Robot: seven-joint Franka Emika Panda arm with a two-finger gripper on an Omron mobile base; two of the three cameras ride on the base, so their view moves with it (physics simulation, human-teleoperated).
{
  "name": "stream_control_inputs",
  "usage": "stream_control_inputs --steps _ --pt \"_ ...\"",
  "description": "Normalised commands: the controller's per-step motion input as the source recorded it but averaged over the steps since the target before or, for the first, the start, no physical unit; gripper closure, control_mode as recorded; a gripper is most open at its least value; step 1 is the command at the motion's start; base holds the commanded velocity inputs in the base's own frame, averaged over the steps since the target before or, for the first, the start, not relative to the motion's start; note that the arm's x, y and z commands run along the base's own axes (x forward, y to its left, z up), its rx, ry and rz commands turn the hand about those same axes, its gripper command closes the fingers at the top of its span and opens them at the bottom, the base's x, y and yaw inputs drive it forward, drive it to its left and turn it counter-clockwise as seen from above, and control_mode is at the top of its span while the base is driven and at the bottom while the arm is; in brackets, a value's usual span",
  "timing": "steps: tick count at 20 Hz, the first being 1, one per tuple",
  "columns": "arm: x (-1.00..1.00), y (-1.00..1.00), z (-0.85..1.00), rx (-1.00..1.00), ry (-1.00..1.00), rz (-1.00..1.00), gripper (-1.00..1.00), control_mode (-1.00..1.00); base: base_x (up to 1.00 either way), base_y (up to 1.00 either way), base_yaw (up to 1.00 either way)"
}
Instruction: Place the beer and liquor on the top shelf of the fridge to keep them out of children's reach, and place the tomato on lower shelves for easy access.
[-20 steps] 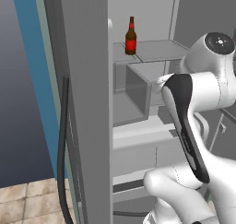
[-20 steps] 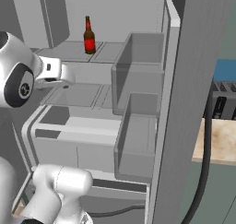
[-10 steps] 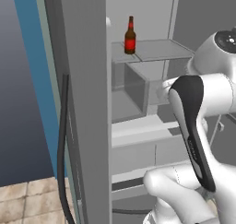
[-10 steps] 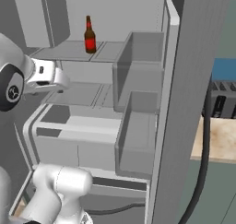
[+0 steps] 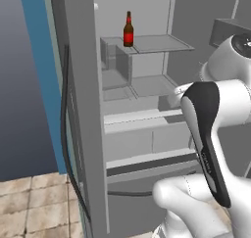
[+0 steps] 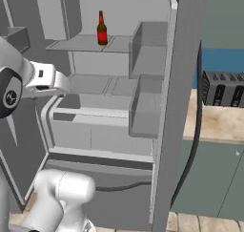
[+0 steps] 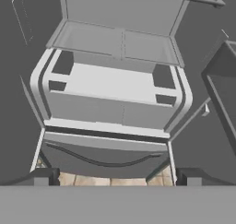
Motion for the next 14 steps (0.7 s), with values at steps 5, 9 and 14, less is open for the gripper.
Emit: stream_control_inputs --steps 5,9,14 --pt "0.0 0.0 0.0 0.0 0.0 0.0 -1.0 1.0 -0.54 -0.06 -0.08" --pt "0.0 0.0 0.0 0.0 0.0 0.0 -1.0 1.0 -0.26 -0.31 -0.1" --pt "0.0 0.0 0.0 0.0 0.0 0.0 -1.0 1.0 -0.44 -0.28 -0.2"
